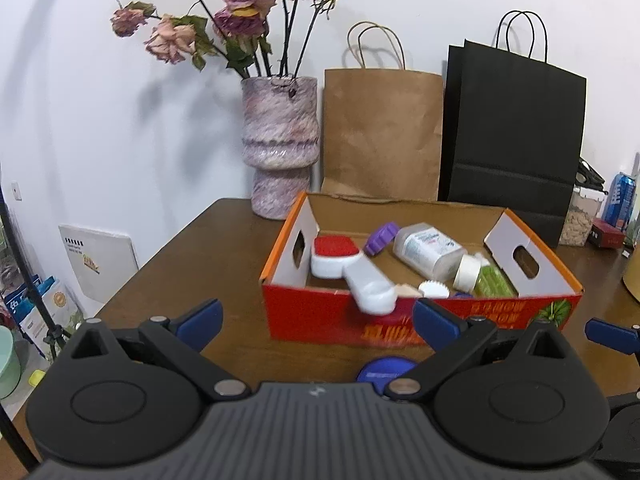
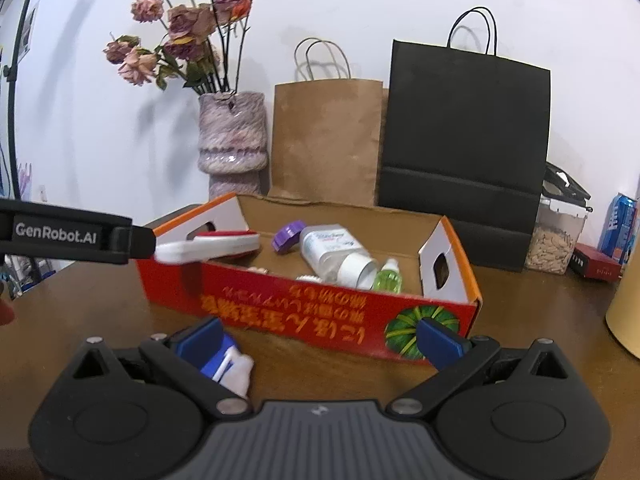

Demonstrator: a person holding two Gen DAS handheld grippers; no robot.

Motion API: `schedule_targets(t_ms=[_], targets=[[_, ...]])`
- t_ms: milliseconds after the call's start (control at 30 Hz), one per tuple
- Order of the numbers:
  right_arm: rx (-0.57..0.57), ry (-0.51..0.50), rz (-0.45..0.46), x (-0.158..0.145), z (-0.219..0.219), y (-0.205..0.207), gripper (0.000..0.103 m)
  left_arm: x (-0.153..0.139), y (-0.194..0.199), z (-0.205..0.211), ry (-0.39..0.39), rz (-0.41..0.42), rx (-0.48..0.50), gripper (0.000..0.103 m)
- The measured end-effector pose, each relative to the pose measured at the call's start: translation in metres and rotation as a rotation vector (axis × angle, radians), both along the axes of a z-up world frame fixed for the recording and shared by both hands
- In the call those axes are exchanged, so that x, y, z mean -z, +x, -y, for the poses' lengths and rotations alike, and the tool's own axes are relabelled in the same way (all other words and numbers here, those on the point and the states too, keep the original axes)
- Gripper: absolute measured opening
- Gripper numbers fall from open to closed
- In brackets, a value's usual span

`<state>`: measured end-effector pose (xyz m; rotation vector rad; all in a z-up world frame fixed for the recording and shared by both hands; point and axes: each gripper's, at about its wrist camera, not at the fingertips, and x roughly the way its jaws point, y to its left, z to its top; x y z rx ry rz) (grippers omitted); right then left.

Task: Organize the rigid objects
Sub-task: 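Withdraw both tools from the box toward the spray bottle and lid, then grasp the white spray bottle upright with the right gripper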

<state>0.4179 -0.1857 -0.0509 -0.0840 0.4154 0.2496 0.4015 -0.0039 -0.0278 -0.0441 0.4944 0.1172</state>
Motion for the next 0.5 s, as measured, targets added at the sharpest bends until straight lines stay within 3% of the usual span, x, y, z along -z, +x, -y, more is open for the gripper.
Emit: schedule_targets(t_ms=[500], targets=[[0.002,-0.045,-0.103,0.024,-0.025,-0.028,0.103,0.023,-0.033,-0.036,0.004,-0.040,0.001,0.103]])
